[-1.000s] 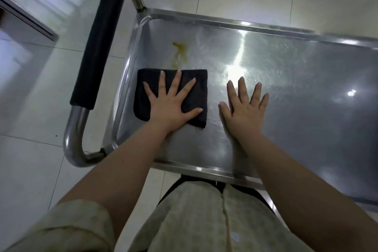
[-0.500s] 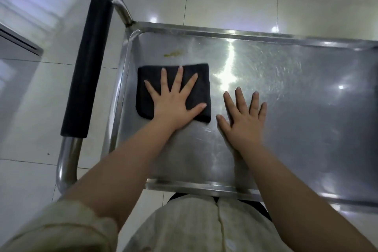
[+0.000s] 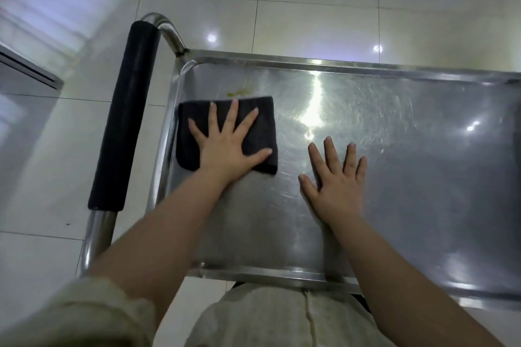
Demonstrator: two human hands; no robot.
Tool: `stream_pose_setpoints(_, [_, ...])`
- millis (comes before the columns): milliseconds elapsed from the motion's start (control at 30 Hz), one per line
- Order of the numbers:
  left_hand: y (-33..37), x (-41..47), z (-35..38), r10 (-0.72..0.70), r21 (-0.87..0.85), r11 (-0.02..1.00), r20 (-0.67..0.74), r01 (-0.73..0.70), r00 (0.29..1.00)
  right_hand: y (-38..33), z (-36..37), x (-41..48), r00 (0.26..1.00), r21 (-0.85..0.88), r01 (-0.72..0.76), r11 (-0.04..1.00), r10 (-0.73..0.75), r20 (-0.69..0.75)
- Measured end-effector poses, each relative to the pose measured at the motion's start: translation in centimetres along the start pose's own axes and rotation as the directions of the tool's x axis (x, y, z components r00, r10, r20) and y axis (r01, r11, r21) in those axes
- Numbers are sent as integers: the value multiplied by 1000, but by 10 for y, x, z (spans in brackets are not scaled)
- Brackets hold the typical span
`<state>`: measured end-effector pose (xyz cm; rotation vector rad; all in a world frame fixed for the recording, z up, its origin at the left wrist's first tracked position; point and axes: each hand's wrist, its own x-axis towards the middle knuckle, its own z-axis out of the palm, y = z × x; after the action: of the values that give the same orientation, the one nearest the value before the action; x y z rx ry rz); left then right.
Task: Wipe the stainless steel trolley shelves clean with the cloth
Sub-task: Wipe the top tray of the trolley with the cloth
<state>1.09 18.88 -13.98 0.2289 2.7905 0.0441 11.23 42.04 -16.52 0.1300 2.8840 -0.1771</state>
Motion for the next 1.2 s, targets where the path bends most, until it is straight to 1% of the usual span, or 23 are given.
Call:
stream_pose_setpoints(133, [-8, 62, -25, 61, -18, 998, 21, -61, 998, 1, -2, -1, 1000, 5, 5, 1000, -5, -11])
stream_pose_setpoints(233, [-6, 69, -27, 74, -12, 997, 18, -74, 997, 1, -3, -1, 1000, -6, 1, 1000, -1, 0])
stream_pose_setpoints(300, [-2, 47, -19, 54, -20, 998, 10, -54, 998, 1, -2, -1, 1000, -5, 0, 1000, 0, 9])
stream_pose_setpoints(400, [8, -22, 8, 6, -50, 999, -7, -6, 1000, 2, -4, -2, 1000, -18, 0, 1000, 0, 27])
stream_pose_setpoints(500, [13, -95, 36, 15, -43, 999, 9, -15, 1000, 2, -4, -3, 1000, -19, 4, 1000, -3, 29])
stream_pose_setpoints(567, [8, -110, 44, 38, -28, 999, 10, -38, 999, 2, -3, -4, 1000, -16, 10, 1000, -9, 29])
stream_pose_setpoints(700, [-7, -66, 27, 75, -17, 997, -31, -76, 997, 1, -3, -1, 999, -16, 2, 1000, -2, 33])
stream_pose_setpoints(767, [-18, -24, 10, 88, 7, 996, 0, -88, 996, -1, -5, 2, 999, -16, -2, 1000, 3, 33])
stream_pose_setpoints(833, [-27, 17, -9, 71, 27, 997, 28, -72, 997, -2, -5, 3, 1000, -11, -5, 1000, 5, 29])
stream_pose_setpoints(933, [-31, 60, -26, 62, 30, 998, 30, -62, 998, -2, -5, 4, 1000, -21, -11, 1000, 12, 28])
stream_pose_setpoints(1033, [-27, 85, -33, 89, 22, 996, 11, -89, 996, -2, -6, 3, 1000, -15, -2, 1000, 3, 20])
stream_pose_setpoints(1100, [-22, 96, -37, 87, -9, 996, -4, -87, 996, -1, -7, 3, 1000, -2, -6, 1000, 6, 18])
stream_pose_setpoints(1200, [-18, 98, -34, 76, -7, 997, -29, -76, 997, -2, -11, 4, 999, 11, 13, 1000, -14, 35])
